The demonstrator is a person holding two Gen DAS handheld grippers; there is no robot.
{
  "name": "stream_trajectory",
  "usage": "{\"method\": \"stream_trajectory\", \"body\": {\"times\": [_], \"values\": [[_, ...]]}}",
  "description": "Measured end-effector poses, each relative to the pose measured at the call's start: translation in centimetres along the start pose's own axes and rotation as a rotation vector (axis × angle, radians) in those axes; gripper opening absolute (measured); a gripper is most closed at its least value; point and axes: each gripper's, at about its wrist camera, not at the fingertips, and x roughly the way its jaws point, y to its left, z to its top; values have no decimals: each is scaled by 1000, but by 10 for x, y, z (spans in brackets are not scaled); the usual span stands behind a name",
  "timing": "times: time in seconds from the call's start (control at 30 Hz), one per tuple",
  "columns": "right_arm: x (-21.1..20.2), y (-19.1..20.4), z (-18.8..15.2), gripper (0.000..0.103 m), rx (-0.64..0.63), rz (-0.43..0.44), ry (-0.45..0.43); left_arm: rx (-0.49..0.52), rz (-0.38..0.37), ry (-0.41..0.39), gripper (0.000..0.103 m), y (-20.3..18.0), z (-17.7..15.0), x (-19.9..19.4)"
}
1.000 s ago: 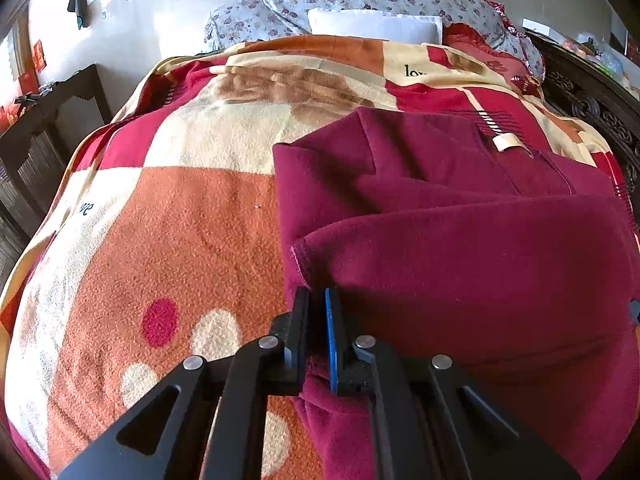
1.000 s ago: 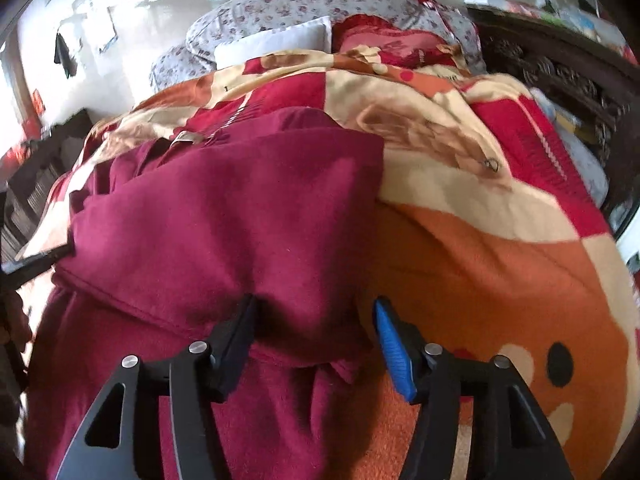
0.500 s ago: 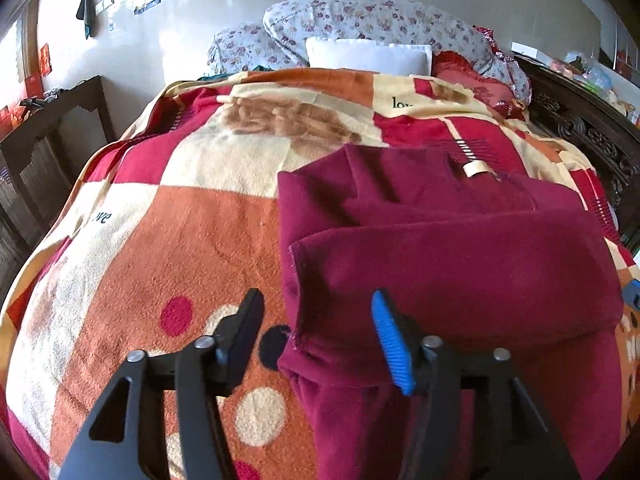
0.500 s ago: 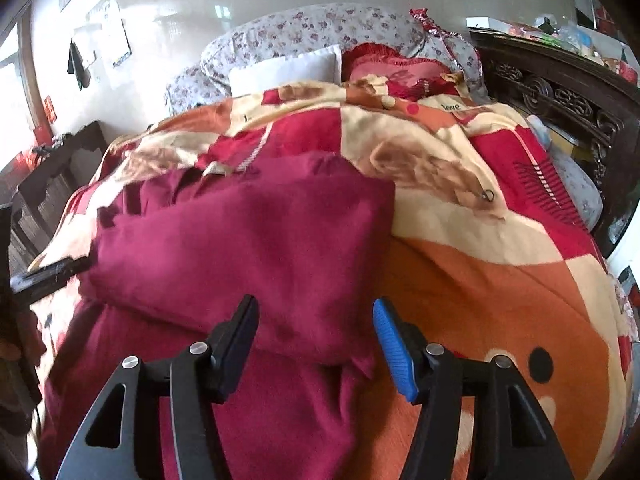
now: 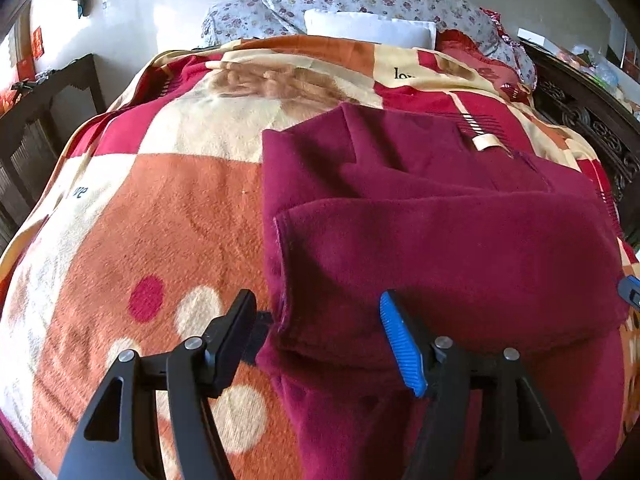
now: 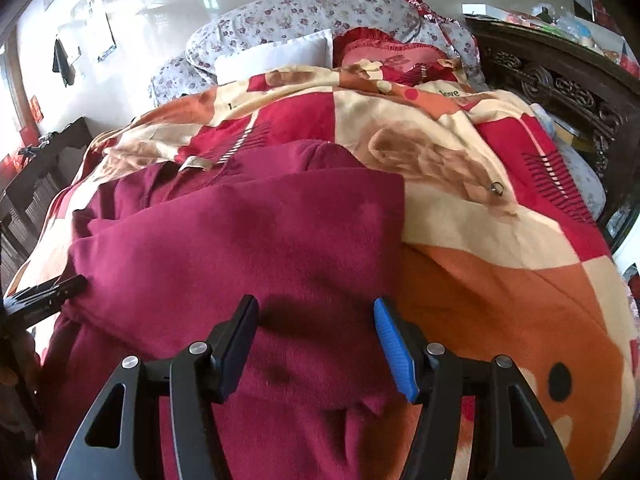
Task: Fold small clothes
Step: 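Release the sweatshirt and pull both grippers back from it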
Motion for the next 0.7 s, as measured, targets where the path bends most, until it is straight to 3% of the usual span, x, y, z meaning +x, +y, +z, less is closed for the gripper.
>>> {"method": "stream_trajectory", "body": {"times": [0.13, 0.4, 0.7], "values": [[-35, -5, -19, 65, 1, 37, 13, 19, -1, -20, 66, 0, -10, -25], [-82, -2, -65, 72, -45, 20, 55, 59, -15, -29, 70, -2, -46, -70], [-111, -3, -129, 84, 4, 68, 116, 45, -71, 35, 77, 15, -111, -110]]}}
